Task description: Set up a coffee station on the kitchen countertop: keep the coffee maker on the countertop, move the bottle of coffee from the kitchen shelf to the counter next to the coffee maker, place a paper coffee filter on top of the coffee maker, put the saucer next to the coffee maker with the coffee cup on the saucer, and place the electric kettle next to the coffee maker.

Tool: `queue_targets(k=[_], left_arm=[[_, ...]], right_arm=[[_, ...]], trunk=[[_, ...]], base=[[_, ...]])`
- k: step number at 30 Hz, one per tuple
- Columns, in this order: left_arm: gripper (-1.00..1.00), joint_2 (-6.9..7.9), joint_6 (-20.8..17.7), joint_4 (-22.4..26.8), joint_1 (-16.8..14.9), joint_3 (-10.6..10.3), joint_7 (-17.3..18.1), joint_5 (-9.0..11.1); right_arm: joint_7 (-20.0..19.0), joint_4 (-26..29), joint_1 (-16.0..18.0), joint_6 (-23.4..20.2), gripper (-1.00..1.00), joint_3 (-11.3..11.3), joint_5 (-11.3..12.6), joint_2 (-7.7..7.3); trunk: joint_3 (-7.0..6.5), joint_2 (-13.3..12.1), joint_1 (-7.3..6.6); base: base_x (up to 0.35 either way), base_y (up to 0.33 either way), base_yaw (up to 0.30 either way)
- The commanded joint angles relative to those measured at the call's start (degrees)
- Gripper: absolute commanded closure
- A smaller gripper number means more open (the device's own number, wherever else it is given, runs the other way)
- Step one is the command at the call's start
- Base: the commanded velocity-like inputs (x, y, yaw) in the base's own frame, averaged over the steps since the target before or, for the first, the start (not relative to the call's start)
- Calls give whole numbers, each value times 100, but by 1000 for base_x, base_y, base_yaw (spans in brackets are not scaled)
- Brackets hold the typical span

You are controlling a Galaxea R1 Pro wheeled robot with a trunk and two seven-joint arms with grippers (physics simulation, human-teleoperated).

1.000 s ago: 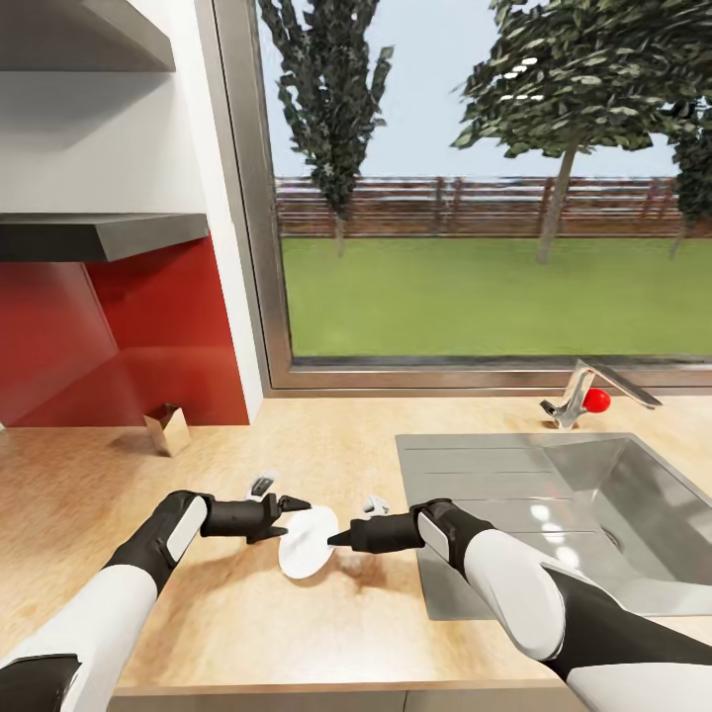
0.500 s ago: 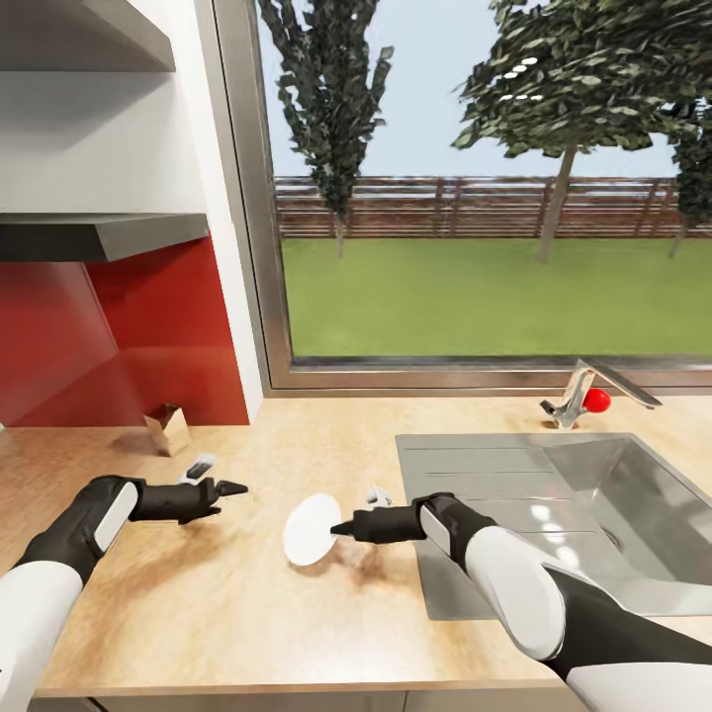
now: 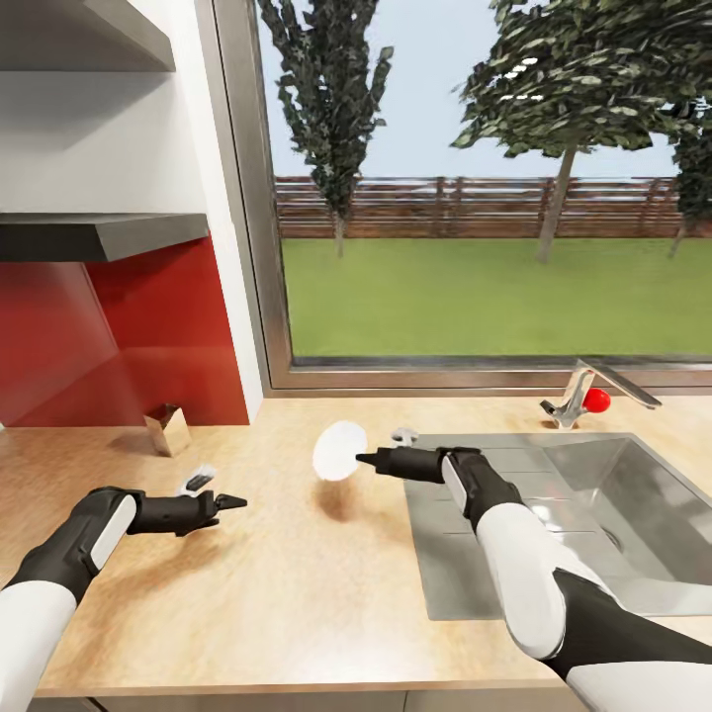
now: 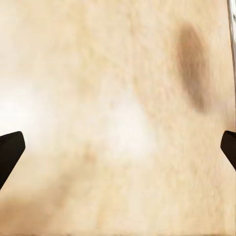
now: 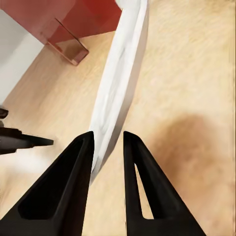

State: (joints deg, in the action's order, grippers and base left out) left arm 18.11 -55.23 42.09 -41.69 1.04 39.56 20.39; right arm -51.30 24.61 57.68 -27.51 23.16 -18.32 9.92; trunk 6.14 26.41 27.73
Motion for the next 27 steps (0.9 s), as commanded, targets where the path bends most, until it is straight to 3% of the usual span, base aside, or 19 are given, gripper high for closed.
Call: queue_targets(k=[1,6,12,21,27], left_arm=[[-100,-1,-21,1,1,11,30,-17],[-100,-21,-14,1,12,-179,26,-22],[-100,-43,-14,1,12,-287,29,-18],[-100,-30,-38,1,1,-234,44,27],[-100,-18,-114,360,-22,-204,694,60]], right_arm=[[-44,34,6,-53,100,49,-35,8],[-505,94,6,-53,100,48,-33,8],[-561,88,6,-53,100,42,-36,8],[-550,89,6,-53,100,47,-40,8],[-540,90,6,-53,100,48,-45,8]], trunk=[[12,12,3],[12,12,3],[12,12,3],[12,12,3],[12,12,3]], base=[[0,0,0],[-95,-19,0],[-277,-88,0],[-304,-99,0],[-312,-87,0]])
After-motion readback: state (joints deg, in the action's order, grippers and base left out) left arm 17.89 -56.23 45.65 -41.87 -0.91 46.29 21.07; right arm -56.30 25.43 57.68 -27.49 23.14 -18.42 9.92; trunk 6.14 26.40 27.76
